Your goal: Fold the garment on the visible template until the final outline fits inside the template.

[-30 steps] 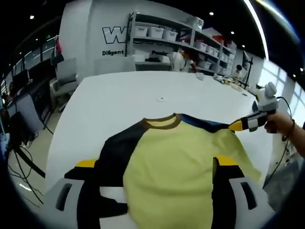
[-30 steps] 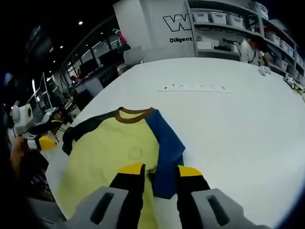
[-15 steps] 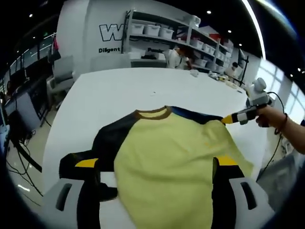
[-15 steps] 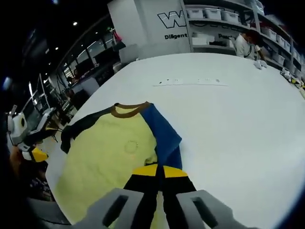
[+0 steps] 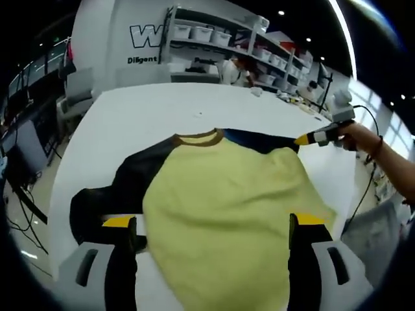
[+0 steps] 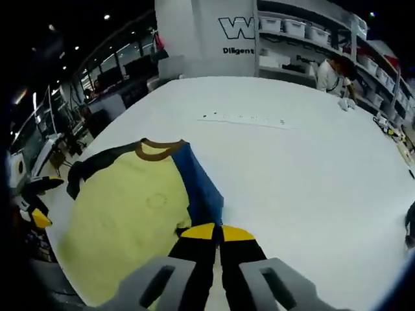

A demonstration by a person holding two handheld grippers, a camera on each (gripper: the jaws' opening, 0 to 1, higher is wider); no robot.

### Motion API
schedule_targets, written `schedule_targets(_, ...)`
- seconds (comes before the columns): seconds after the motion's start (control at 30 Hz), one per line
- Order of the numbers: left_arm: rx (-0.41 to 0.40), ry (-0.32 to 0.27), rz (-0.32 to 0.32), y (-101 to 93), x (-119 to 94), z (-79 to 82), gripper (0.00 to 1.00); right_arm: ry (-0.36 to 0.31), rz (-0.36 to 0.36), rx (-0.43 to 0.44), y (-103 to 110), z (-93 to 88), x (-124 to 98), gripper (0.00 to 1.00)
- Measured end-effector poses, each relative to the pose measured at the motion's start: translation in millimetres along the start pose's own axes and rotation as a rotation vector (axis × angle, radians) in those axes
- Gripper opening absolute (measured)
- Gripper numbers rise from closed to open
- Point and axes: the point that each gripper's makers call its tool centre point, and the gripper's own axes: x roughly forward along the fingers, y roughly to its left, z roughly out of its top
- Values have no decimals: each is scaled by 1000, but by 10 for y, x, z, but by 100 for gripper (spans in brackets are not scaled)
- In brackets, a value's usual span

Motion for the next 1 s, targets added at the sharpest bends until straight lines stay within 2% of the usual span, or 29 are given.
schedule_targets(0.07,-1,5,-3,1,-3,-26,99,-5,-3,-13,-8,50,-3,0)
schedule_targets(0.23,1,25,-19,-20,-16,-101,97,-12,-88,-188,-136,185,27,0)
schedule_targets(0.37,2,30,-30,-39,-20,-139,97,-34,-104,-181,-169,248,121,0)
schedule_targets(0.4,1,31,-32,-41,-19,-147,97,-63,-114,-173,-188,295,153,0)
schedule_targets(0.47,-4,39,-30,-34,-18,-167,97,-64,-124,-168,-210,304,175,0)
schedule_targets(0.57,-5,41,-36,-47,-28,-174,97,-102,-132,-104,-219,352,184,0)
schedule_targets(0.63,-1,34,-40,-63,-43,-153,97,-106,-127,-71,-209,344,167,5)
schedule_targets(0.73,0,21,-36,-66,-57,-116,98,-107,-117,24,-194,276,126,12)
schedule_targets(0.83,5,2,-31,-71,-82,-68,99,-105,-102,58,-150,202,88,14)
schedule_targets(0.93,3,-1,-31,-80,-98,-59,99,-88,-64,135,-68,93,84,20)
schedule_targets(1.0,6,-1,-32,-84,-102,-58,99,-84,-61,150,-45,34,79,24)
